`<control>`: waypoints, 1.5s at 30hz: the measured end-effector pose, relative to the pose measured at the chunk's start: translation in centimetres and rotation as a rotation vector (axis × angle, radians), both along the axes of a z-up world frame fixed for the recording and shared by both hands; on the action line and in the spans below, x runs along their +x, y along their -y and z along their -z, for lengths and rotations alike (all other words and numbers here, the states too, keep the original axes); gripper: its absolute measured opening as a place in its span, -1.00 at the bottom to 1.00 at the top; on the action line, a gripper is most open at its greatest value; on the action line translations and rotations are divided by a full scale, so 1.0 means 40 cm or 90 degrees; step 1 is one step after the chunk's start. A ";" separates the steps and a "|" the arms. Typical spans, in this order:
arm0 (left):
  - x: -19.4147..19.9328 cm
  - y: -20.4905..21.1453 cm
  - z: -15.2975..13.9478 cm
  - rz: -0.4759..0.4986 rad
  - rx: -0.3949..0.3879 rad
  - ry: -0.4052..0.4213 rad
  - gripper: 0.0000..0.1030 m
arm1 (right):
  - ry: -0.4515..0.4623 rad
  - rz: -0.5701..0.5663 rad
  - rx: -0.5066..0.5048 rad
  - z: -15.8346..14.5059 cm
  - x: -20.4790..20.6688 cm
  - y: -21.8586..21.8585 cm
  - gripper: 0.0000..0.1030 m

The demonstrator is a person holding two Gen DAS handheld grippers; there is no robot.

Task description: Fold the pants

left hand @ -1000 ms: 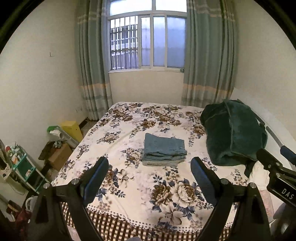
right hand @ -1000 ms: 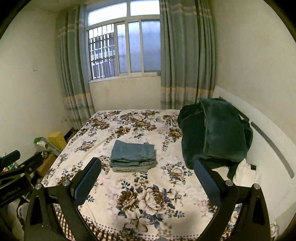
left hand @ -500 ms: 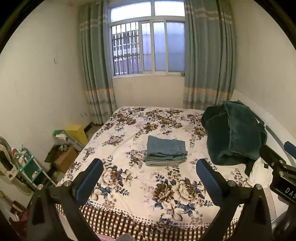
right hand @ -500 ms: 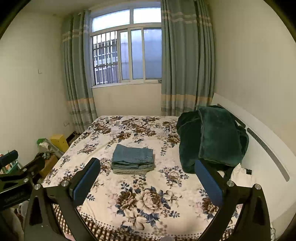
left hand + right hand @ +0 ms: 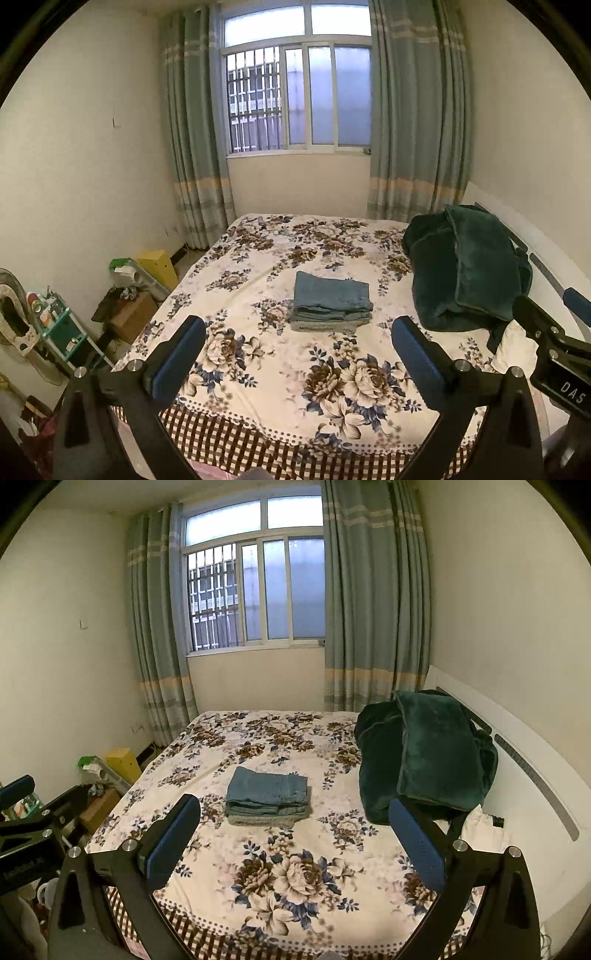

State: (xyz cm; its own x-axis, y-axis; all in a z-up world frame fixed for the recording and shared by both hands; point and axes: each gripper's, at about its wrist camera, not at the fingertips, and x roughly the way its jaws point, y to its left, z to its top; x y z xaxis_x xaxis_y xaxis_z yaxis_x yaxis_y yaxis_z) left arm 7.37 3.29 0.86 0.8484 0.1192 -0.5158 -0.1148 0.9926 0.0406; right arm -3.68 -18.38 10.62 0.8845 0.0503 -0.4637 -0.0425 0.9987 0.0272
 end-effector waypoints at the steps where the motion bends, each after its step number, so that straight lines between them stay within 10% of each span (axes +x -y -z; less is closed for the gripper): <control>1: -0.001 0.005 -0.001 0.000 0.002 -0.002 1.00 | -0.003 -0.003 0.000 -0.001 -0.001 -0.001 1.00; 45: -0.032 0.002 -0.007 -0.003 -0.014 -0.021 1.00 | -0.020 -0.019 0.016 0.009 -0.013 -0.041 1.00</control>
